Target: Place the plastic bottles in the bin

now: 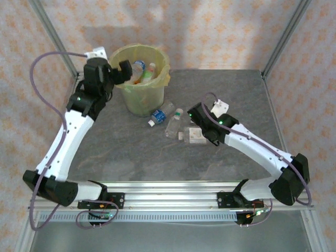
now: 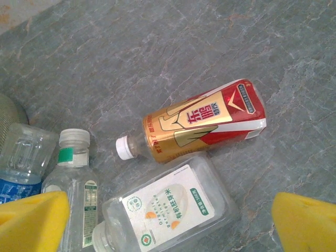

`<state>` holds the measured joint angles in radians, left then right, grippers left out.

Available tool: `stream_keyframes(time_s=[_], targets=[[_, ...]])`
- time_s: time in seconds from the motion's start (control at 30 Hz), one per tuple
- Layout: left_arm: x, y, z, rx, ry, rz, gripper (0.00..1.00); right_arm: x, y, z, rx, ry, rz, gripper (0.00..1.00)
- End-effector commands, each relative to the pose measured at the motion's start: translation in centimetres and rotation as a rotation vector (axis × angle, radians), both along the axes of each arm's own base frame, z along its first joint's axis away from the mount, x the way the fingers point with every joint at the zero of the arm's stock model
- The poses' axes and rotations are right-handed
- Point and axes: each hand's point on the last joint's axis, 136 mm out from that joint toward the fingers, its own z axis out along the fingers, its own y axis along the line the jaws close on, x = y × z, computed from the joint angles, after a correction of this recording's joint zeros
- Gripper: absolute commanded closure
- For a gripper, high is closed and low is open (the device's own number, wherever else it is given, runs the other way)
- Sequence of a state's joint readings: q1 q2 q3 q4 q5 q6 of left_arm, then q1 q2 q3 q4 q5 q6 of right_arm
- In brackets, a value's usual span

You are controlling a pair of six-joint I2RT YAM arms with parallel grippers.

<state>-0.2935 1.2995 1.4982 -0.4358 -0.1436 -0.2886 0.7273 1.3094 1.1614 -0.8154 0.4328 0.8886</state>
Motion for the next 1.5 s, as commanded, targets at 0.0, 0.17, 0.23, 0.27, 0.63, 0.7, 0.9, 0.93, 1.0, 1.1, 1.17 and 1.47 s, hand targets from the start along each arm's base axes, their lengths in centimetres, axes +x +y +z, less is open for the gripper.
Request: stream_keyframes(time_s=[0.0, 0.17, 0.23, 0.27, 0.63, 0.7, 0.9, 0.93, 1.0, 1.1, 1.17, 1.47], targets=[[-2.7, -2.1, 1.4, 0.090, -0.080, -0.040, 0.00, -0.4, -1.3, 1.0, 0.011, -0.003, -0.015, 0.01], [-5.1, -6.2, -2.3, 0.168, -0.046, -0.169, 0.00, -0.8, -2.8, 1.2, 0.020, -0.009, -0.051, 0.01], [-5.9, -7.6, -3.9, 0.175, -0.028, -0.211, 0.00, -1.1, -3.4, 1.3, 0.015, -0.009, -0.066, 0.01], [-6.3, -8.4, -4.8, 0.182, -0.010, -0.230, 0.00, -1.2, -3.6, 1.4, 0.011, -0.011, -0.073, 0.01], [-7.9, -14.6, -14.4, 0.292, 0.271, -0.319, 0.00, -2.6, -6.7, 2.9, -0.038, -0.060, -0.180, 0.01], [-7.7, -15.7, -15.6, 0.298, 0.305, -0.326, 0.00, -2.7, -7.1, 3.3, -0.041, -0.077, -0.195, 0.01], [-7.1, -17.8, -20.2, 0.286, 0.443, -0.299, 0.06, -3.0, -7.6, 3.9, -0.042, -0.100, -0.203, 0.01], [-7.0, -18.0, -20.8, 0.286, 0.462, -0.295, 0.06, -3.0, -7.7, 3.9, -0.043, -0.102, -0.204, 0.01], [-6.8, -18.4, -21.9, 0.291, 0.493, -0.287, 0.08, -3.0, -7.7, 3.8, -0.044, -0.103, -0.205, 0.01], [-6.3, -18.7, -23.2, 0.312, 0.524, -0.272, 0.10, -2.9, -7.7, 3.7, -0.048, -0.101, -0.204, 0.01], [-6.1, -18.9, -24.0, 0.320, 0.540, -0.266, 0.12, -2.9, -7.6, 3.7, -0.048, -0.099, -0.204, 0.01], [-5.2, -20.5, -27.9, 0.345, 0.607, -0.267, 0.16, -2.9, -7.7, 3.3, -0.052, -0.093, -0.206, 0.01]])
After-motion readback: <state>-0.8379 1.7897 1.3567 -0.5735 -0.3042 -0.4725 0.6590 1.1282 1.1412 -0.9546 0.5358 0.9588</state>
